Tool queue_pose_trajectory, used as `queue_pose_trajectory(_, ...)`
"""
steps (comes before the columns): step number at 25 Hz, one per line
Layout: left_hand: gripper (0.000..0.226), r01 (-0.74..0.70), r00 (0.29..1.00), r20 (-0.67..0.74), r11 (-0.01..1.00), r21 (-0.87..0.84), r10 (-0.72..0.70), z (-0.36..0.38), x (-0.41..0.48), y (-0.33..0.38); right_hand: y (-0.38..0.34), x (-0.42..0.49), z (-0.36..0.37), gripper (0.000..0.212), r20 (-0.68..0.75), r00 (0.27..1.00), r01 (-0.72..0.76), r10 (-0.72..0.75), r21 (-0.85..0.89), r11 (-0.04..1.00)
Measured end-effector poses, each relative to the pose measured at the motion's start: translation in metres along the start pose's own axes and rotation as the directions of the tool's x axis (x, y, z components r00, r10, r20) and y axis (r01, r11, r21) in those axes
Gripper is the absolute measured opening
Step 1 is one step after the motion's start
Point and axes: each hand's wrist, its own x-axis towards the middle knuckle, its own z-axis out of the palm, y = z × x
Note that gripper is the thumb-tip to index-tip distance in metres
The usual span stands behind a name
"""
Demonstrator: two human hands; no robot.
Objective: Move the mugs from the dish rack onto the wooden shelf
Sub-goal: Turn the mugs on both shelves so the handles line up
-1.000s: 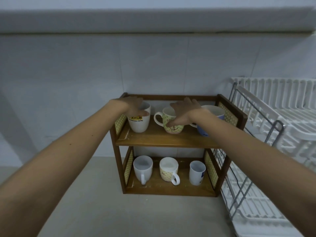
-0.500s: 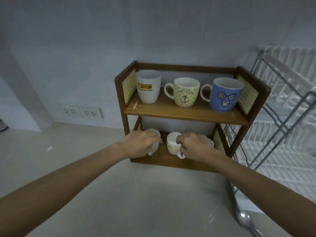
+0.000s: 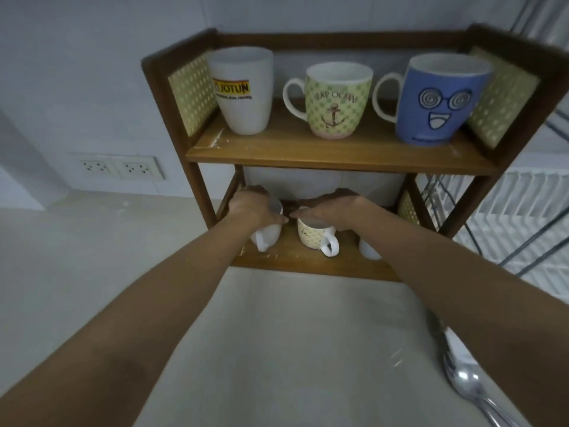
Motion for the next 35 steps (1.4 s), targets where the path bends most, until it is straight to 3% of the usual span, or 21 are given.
queue_pose_trajectory(2,0.082,-0.001,0.998,0.058,1.0,0.014,0.001,-0.005,0.004,-0.004,-0.001,-0.001,0.001,0.054,-0.05,0.998,0.037,-0.036,0.014,0.999)
queue_pose_trajectory(6,0.088,-0.183,0.977,0.102,0.981,-0.06,0.189,-0.006,0.014,-0.012,0.008,0.006,0.004,0.088,-0.078,0.991,-0.117,0.113,-0.05,0.992)
queue_pose_trajectory(11,0.098,-0.262,0.906,0.316,0.959,-0.104,0.282,-0.019,0.022,-0.017,0.008,0.01,0.021,0.086,-0.09,0.941,-0.313,0.325,0.129,0.941)
queue_pose_trajectory(16,0.081,-0.216,0.969,0.13,0.975,0.045,0.209,-0.021,0.025,-0.015,0.022,0.004,0.016,0.1,0.086,0.959,-0.284,0.272,0.209,0.936)
queue_pose_trajectory(23,0.087,-0.278,0.948,0.138,0.958,-0.075,0.286,-0.02,0.022,-0.021,0.003,0.017,0.02,0.08,-0.065,0.893,-0.407,0.446,0.306,0.86)
queue_pose_trajectory(30,0.082,-0.28,0.951,0.123,0.959,-0.035,0.282,-0.019,0.019,-0.016,0.001,0.014,0.015,0.081,-0.03,0.892,-0.424,0.451,0.286,0.859)
queue_pose_trajectory(35,0.082,-0.261,0.946,0.196,0.965,-0.009,0.258,-0.019,0.021,-0.012,0.003,0.01,0.018,0.092,0.015,0.903,-0.416,0.429,0.277,0.866)
